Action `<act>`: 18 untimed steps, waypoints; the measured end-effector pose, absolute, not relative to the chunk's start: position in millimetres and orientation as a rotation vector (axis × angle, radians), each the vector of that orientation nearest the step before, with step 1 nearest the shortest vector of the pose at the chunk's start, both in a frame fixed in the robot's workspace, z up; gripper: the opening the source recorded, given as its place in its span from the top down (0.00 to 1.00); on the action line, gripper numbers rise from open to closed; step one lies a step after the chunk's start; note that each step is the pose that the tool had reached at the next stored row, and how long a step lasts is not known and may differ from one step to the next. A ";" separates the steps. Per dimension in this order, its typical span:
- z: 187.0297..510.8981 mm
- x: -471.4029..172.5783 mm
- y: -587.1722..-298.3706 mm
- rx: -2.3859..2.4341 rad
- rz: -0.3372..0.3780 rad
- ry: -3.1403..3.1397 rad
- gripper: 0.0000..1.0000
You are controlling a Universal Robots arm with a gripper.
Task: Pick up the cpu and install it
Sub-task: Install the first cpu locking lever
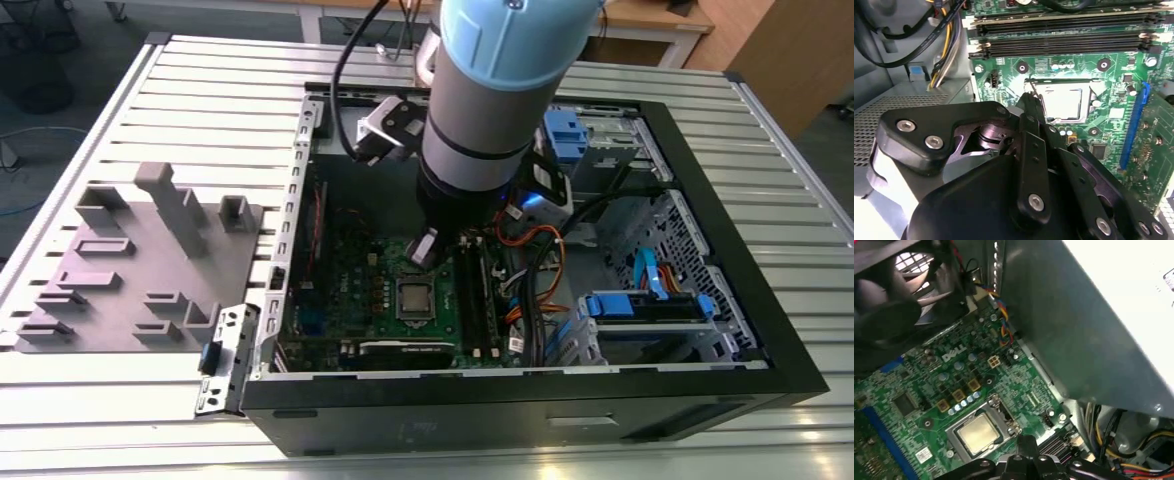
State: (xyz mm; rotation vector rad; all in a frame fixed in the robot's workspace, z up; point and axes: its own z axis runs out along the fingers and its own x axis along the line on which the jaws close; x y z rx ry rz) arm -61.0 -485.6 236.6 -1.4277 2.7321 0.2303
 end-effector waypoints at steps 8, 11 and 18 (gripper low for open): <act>232.9 -61.1 -489.7 -1.428 0.225 2.736 0.89; 232.6 -61.1 -489.8 -1.428 0.224 2.736 0.89; 227.6 -61.1 -494.8 -1.413 0.223 2.743 0.89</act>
